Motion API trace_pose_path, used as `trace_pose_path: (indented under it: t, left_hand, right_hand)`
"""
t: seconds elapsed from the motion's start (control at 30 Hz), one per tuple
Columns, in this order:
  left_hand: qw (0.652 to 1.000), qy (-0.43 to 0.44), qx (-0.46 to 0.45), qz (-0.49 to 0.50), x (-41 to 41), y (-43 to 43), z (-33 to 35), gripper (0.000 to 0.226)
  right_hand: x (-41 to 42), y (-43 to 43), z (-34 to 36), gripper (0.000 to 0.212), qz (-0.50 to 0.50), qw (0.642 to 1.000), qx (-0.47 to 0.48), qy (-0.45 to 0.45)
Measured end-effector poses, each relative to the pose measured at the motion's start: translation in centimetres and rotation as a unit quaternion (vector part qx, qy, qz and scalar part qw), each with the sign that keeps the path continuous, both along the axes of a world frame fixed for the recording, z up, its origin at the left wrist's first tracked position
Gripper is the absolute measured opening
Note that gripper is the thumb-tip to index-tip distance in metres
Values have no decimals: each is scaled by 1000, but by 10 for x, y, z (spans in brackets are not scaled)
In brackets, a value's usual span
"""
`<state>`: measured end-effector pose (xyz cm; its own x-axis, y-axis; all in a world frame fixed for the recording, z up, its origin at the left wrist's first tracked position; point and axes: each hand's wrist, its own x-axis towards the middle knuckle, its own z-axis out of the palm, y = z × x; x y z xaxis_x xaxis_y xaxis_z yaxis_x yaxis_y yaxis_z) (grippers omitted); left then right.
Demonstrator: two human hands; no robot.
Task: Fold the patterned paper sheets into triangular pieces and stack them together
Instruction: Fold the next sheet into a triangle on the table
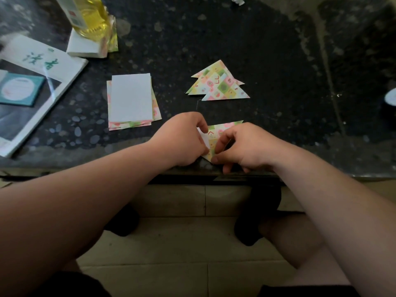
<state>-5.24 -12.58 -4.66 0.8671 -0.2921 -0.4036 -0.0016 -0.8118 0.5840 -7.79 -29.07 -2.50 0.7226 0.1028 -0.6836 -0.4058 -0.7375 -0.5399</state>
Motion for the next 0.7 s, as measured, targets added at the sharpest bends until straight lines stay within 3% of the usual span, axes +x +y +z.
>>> trace_pose_path:
  t: [0.2, 0.7]
  left_hand:
    - [1000, 4, 3, -1, 1, -1, -1, 35]
    - [1000, -2, 6, 0, 0, 0, 1, 36]
  right_hand:
    - [3, -2, -1, 3, 19, 1000, -13, 19]
    - [5, 1, -3, 5, 11, 999, -19, 23]
